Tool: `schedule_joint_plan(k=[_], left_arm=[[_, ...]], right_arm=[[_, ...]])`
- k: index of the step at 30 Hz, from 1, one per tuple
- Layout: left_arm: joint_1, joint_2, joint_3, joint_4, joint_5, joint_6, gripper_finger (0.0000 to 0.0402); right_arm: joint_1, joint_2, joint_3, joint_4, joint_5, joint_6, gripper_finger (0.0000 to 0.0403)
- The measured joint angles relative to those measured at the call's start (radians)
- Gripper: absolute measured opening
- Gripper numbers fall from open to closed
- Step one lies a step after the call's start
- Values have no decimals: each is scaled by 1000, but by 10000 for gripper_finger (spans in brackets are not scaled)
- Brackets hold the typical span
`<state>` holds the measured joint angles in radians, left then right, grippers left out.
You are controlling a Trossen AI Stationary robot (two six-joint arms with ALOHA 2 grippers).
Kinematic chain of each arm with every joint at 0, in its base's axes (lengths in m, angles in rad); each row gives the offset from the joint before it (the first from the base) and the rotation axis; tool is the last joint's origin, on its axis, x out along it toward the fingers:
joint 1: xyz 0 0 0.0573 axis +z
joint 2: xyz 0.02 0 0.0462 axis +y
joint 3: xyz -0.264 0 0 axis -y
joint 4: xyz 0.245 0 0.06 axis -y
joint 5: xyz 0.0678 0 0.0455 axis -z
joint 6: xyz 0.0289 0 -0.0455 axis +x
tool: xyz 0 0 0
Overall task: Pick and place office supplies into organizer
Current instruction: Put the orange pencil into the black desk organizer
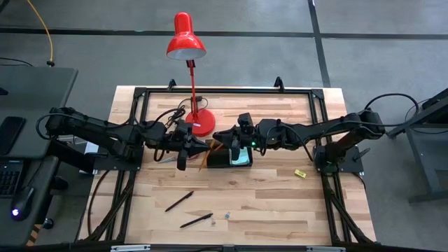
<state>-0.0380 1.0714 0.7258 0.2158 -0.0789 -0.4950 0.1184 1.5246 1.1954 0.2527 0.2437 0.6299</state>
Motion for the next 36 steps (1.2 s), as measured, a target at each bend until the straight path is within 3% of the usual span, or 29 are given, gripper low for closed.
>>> schedule_joint_plan(k=[7, 11, 14, 17, 26, 36], left_arm=[[56, -9, 0, -73, 111, 25, 79], [126, -36, 0, -127, 247, 24, 120], [164, -86, -1, -208, 258, 58, 135], [216, -157, -18, -244, 232, 96, 137], [385, -460, -232, -191, 217, 34, 110], [453, -717, -282, -237, 161, 93, 99]], right_arm=[[-8, 0, 0, -55, 1, 3, 2], [-8, -3, 0, -79, 13, 6, 1], [-8, -17, 0, -98, 37, -2, 1], [-7, -48, 0, -150, 90, -2, 1], [-10, -82, 0, -228, 174, 22, 0], [-10, -74, 0, -340, 362, 49, 0]])
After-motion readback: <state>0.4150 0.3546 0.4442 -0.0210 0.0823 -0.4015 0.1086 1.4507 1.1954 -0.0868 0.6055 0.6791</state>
